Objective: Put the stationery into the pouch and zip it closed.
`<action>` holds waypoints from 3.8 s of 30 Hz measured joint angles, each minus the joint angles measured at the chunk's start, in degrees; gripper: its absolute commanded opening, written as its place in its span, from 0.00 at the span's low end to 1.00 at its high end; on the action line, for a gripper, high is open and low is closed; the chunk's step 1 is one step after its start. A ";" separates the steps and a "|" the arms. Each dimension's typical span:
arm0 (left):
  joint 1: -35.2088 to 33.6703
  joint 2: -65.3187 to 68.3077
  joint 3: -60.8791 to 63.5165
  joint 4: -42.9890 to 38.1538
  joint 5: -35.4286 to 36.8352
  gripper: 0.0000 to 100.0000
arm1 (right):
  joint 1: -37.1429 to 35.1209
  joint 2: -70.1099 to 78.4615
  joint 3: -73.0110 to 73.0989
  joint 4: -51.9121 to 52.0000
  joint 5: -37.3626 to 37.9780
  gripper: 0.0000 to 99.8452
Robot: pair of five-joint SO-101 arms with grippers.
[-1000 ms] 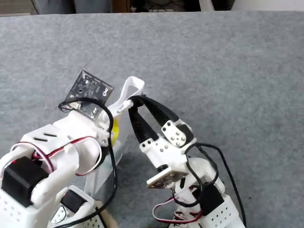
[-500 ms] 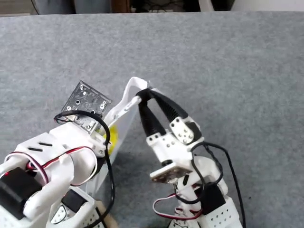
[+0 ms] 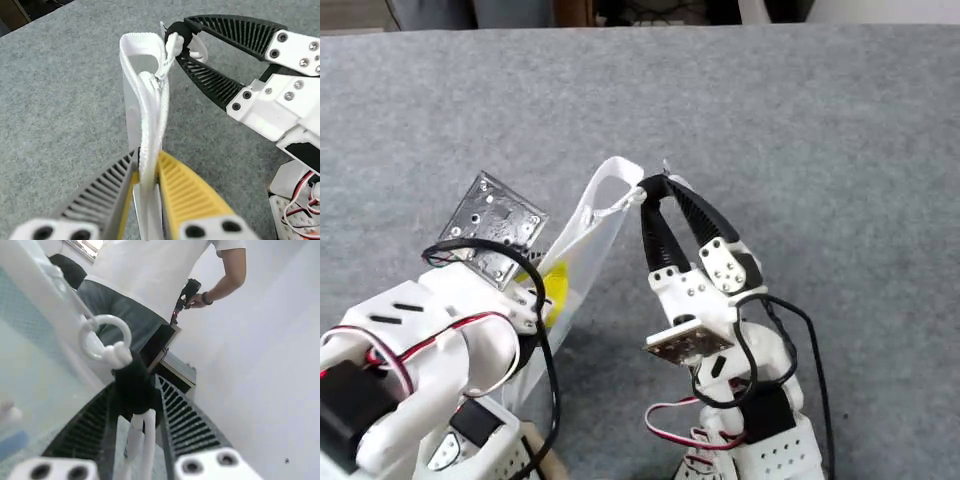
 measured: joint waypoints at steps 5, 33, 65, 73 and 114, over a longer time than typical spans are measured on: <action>0.09 -0.70 -0.70 1.14 -0.88 0.03 | 5.10 0.62 1.76 0.62 0.09 0.01; 3.16 -2.90 5.10 1.41 -20.40 0.03 | 2.99 -2.37 4.40 -2.99 19.43 0.04; 3.34 -3.34 10.99 -2.99 -15.38 0.03 | -7.30 -2.37 -13.63 37.54 30.33 0.28; 8.97 -3.43 10.90 -0.26 -15.30 0.03 | -9.14 -2.37 -17.05 37.63 30.33 0.28; 10.37 -3.60 10.73 0.18 -15.56 0.03 | -15.56 -2.55 -30.15 47.74 30.59 0.05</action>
